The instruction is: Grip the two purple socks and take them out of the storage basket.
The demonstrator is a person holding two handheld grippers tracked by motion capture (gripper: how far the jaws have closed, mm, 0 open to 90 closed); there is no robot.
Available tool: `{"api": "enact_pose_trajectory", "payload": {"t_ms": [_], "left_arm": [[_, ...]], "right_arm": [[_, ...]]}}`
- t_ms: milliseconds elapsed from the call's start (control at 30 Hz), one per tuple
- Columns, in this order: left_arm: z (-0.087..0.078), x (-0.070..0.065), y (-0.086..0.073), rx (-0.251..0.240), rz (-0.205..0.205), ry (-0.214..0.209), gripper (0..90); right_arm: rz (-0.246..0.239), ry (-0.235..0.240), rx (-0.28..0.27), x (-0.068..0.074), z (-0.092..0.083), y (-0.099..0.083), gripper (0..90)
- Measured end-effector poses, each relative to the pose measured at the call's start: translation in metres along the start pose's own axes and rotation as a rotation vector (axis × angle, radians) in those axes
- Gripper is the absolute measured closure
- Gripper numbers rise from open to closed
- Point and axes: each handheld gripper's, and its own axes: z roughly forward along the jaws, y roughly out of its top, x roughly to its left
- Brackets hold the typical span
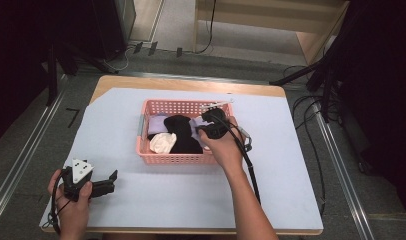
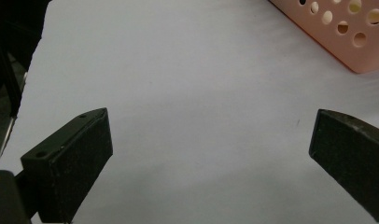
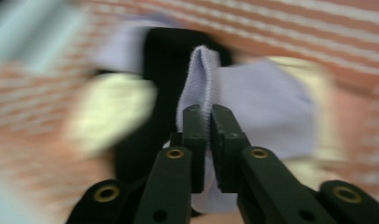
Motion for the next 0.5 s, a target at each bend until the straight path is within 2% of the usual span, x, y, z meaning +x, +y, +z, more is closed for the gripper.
{"api": "enact_pose_trajectory", "payload": {"t_ms": [33,67,100,133,233,267,300,333,367,400,500], "left_arm": [[0.0,0.0,0.0,0.001,-0.001,-0.001,0.3],[0.0,0.0,0.0,0.002,-0.003,-0.003,0.3],[0.0,0.0,0.0,0.002,-0.003,-0.003,0.3],[0.0,0.0,0.0,0.005,-0.006,-0.004,0.3],[0.0,0.0,0.0,0.005,-0.007,-0.002,0.3],[0.0,0.0,0.0,0.009,-0.001,-0.002,0.3],[0.0,0.0,0.0,0.009,-0.001,-0.002,0.3],[0.001,0.0,0.0,0.008,0.001,-0.001,0.3],[0.001,0.0,0.0,0.007,0.003,0.0,0.3],[0.001,-0.001,0.0,0.004,0.005,0.002,0.3],[0.001,-0.001,0.0,0.002,0.005,0.002,0.3]], "right_arm": [[-0.006,-0.067,-0.003,-0.005,0.005,-0.001,78.9],[-0.037,-0.199,-0.006,-0.013,0.014,-0.004,75.5],[-0.037,-0.199,-0.006,-0.013,0.014,-0.004,75.5],[-0.05,-0.236,-0.022,-0.015,0.017,-0.004,67.7],[-0.049,-0.215,-0.044,-0.012,0.015,-0.004,65.7],[-0.033,-0.148,-0.063,-0.007,0.014,-0.002,63.3],[-0.033,-0.148,-0.063,-0.007,0.014,-0.002,63.3],[-0.034,-0.124,-0.054,-0.005,0.015,-0.002,61.6],[-0.057,-0.101,0.008,-0.001,0.023,-0.001,57.7],[-0.069,-0.107,0.038,0.0,0.028,-0.001,55.5],[-0.055,-0.102,0.187,-0.001,0.042,0.0,50.9]]}}
